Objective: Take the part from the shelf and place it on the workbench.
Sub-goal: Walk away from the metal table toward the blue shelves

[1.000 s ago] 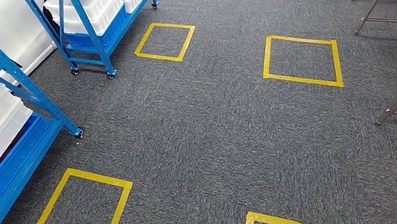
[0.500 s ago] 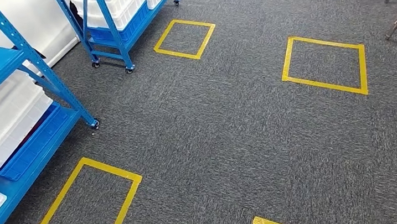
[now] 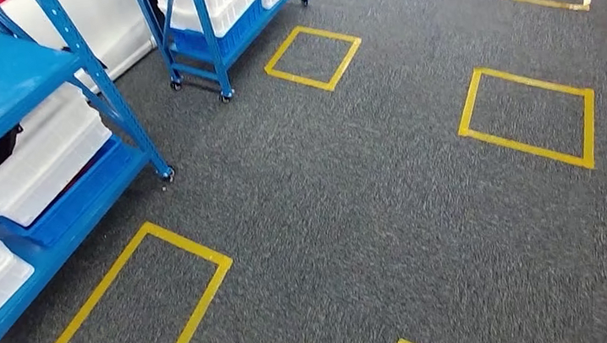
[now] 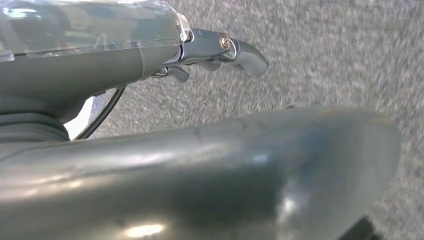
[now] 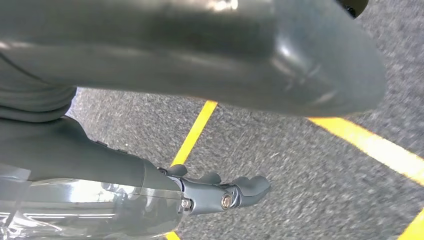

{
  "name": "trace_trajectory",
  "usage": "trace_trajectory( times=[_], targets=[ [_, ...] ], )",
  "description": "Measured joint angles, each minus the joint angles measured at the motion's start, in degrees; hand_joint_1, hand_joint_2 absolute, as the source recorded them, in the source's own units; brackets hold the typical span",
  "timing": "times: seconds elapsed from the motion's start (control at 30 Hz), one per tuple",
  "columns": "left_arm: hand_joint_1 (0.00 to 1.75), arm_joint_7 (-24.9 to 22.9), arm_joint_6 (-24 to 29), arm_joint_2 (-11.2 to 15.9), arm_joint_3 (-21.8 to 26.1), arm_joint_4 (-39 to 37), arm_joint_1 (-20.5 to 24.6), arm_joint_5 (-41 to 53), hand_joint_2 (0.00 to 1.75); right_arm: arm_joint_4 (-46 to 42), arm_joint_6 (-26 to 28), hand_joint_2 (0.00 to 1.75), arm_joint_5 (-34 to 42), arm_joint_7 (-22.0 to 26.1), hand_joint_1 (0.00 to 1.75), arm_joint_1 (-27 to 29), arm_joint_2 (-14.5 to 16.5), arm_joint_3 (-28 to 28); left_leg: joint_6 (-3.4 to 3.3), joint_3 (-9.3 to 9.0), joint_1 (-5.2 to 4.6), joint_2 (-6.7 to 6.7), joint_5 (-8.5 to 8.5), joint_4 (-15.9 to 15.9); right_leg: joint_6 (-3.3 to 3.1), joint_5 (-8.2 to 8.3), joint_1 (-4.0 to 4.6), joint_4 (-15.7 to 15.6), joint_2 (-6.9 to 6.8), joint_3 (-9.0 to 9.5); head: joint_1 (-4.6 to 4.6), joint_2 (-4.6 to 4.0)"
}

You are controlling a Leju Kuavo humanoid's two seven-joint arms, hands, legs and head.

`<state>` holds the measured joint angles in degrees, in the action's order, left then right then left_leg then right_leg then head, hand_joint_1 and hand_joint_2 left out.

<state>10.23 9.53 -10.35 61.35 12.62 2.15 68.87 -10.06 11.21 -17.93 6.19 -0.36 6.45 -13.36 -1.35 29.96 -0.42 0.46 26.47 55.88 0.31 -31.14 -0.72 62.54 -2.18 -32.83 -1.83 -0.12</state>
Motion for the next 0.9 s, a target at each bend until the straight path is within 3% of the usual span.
trace_trajectory(
  times=[0.07, 0.1, 0.13, 0.17, 0.2, 0.27, 0.3, 0.4, 0.47, 0.53, 0.6, 0.63, 0.67, 0.7, 0.77, 0.8, 0.83, 0.9],
  targets=[
    [0.0, -0.02, -0.02, -0.05, 0.0, -0.01, 0.11, 0.05, 0.0, 0.01, 0.01, 0.0, 0.0, -0.01, 0.0, 0.07, -0.03, -0.01, -0.33, 0.1, 0.05, -0.58, -0.23, -0.14, 0.21, -3.68, -0.09, 7.06, 1.68, -3.42, 0.09, -0.01],
    [0.0, -0.02, -0.03, -0.07, 0.0, -0.01, 0.12, 0.05, 0.0, 0.01, 0.02, 0.0, 0.0, -0.02, 0.0, 0.12, -0.04, -0.02, -0.35, 0.15, 0.05, -0.99, -0.23, -0.1, 0.34, -4.8, -0.12, 10.32, 1.94, -5.12, 0.12, -0.01],
    [0.0, -0.03, -0.05, -0.09, 0.0, -0.01, 0.1, 0.05, 0.0, 0.01, 0.02, 0.0, -0.01, -0.03, 0.0, 0.15, -0.04, -0.02, -0.34, 0.17, 0.06, -1.41, -0.21, -0.04, 0.47, -4.88, -0.19, 12.05, 2.03, -6.14, 0.11, -0.01],
    [0.0, -0.07, -0.05, -0.11, 0.0, -0.01, 0.07, 0.05, 0.0, 0.01, 0.03, 0.0, -0.01, -0.05, 0.0, 0.19, -0.05, -0.02, -0.27, 0.16, 0.1, -1.93, -0.16, 0.07, 0.59, -3.77, -0.3, 11.6, 2.07, -6.13, 0.12, -0.01],
    [0.0, -0.11, -0.07, -0.14, 0.0, -0.01, 0.06, 0.05, 0.0, 0.02, 0.03, 0.0, -0.01, -0.09, 0.0, 0.23, -0.07, -0.02, -0.13, 0.12, 0.18, -2.47, -0.04, 0.26, 0.68, -1.7, -0.46, 8.94, 2.18, -5.03, 0.12, -0.01],
    [0.0, -0.2, -0.08, -0.21, 0.0, -0.01, 0.09, 0.05, 0.0, 0.04, 0.07, 0.0, -0.01, -0.19, 0.0, 0.33, -0.11, -0.02, 0.44, 0.28, 0.27, -3.46, 0.44, 0.98, 0.72, 2.15, -0.74, 1.11, 3.32, -1.55, 0.16, -0.01],
    [0.0, -0.23, -0.09, -0.25, 0.0, -0.01, 0.12, 0.05, 0.0, 0.06, 0.08, 0.0, -0.01, -0.25, 0.0, 0.33, -0.13, -0.03, 0.79, 0.47, 0.26, -3.8, 0.68, 1.34, 0.54, 3.07, -0.77, -1.53, 3.82, -0.39, 0.16, -0.01],
    [0.0, -0.28, -0.08, -0.31, 0.0, -0.01, 0.1, 0.05, 0.0, 0.08, 0.09, 0.0, -0.01, -0.34, 0.0, 0.15, -0.13, -0.04, 1.81, 0.93, 0.29, -4.47, 0.94, 1.6, -0.46, 3.16, -0.53, -2.94, 3.84, 0.11, 0.14, -0.01],
    [0.0, -0.27, -0.05, -0.33, 0.0, -0.01, 0.08, 0.05, 0.0, 0.08, 0.08, 0.0, -0.01, -0.38, 0.0, 0.12, -0.15, -0.05, 2.39, 1.36, 0.45, -3.66, 1.75, 2.68, -1.24, 3.26, -0.53, -3.27, 3.1, 0.28, 0.09, -0.01],
    [0.0, -0.23, -0.04, -0.35, 0.0, -0.01, 0.12, 0.05, 0.0, 0.09, 0.01, 0.0, -0.02, -0.41, 0.0, 0.28, -0.17, -0.06, 2.86, 3.81, 0.59, -1.97, 4.89, 8.01, -1.86, 3.27, -0.5, -3.49, 2.11, 0.38, -0.01, -0.01],
    [0.0, -0.19, -0.03, -0.36, 0.0, -0.01, 0.13, 0.05, 0.0, 0.1, -0.05, 0.0, -0.04, -0.42, 0.0, 0.42, -0.18, -0.06, 3.21, 7.67, 0.72, -1.19, 8.4, 15.73, -2.12, 3.14, -0.3, -3.48, 1.14, 0.36, -0.05, -0.01],
    [0.0, -0.17, -0.02, -0.36, 0.0, -0.01, 0.08, 0.05, 0.0, 0.1, -0.07, 0.0, -0.05, -0.42, 0.0, 0.43, -0.18, -0.06, 3.28, 8.85, 0.75, -1.09, 8.89, 17.99, -2.17, 3.08, -0.21, -3.47, 0.69, 0.38, -0.05, -0.01],
    [0.0, -0.16, -0.02, -0.36, 0.0, -0.01, 0.02, 0.04, 0.0, 0.1, -0.07, 0.0, -0.09, -0.42, 0.0, 0.42, -0.18, -0.06, 3.26, 8.91, 0.76, -0.99, 8.19, 18.01, -2.17, 3.01, -0.15, -3.46, 0.29, 0.44, -0.05, -0.01],
    [0.0, -0.13, -0.02, -0.36, 0.0, -0.01, -0.04, 0.03, 0.0, 0.1, -0.07, 0.0, -0.12, -0.43, 0.0, 0.39, -0.18, -0.06, 3.16, 7.87, 0.76, -0.83, 6.56, 15.84, -2.12, 2.94, -0.1, -3.46, -0.07, 0.57, -0.05, -0.01],
    [0.0, -0.05, -0.02, -0.35, 0.0, -0.01, -0.04, -0.01, 0.0, 0.1, -0.07, 0.0, -0.23, -0.46, 0.0, 0.35, -0.18, -0.06, 2.66, 3.78, 0.6, 0.37, 2.67, 7.66, -1.92, 2.74, -0.02, -3.46, -0.73, 0.93, -0.04, -0.01],
    [0.0, -0.01, -0.02, -0.35, 0.0, -0.01, 0.01, -0.03, 0.0, 0.1, -0.07, 0.0, -0.28, -0.48, 0.0, 0.35, -0.18, -0.06, 2.33, 2.22, 0.39, 1.01, 1.52, 4.37, -1.71, 2.66, 0.03, -3.46, -0.98, 1.08, -0.01, -0.01],
    [0.0, 0.03, -0.03, -0.34, 0.0, -0.01, 0.05, -0.07, 0.0, 0.1, -0.07, 0.0, -0.33, -0.5, 0.0, 0.33, -0.18, -0.07, 2.0, 1.31, 0.17, 1.48, 0.98, 2.34, -1.45, 2.59, 0.04, -3.47, -1.19, 1.18, 0.0, -0.01],
    [0.0, 0.13, -0.07, -0.32, 0.02, -0.01, 0.04, -0.24, 0.0, 0.09, -0.07, 0.0, -0.43, -0.52, 0.0, 0.16, -0.12, -0.08, 1.37, 1.18, -0.24, 1.21, 0.93, 1.56, -0.77, 2.57, -0.05, -3.65, -1.64, 1.4, 0.02, -0.01]
  ],
)
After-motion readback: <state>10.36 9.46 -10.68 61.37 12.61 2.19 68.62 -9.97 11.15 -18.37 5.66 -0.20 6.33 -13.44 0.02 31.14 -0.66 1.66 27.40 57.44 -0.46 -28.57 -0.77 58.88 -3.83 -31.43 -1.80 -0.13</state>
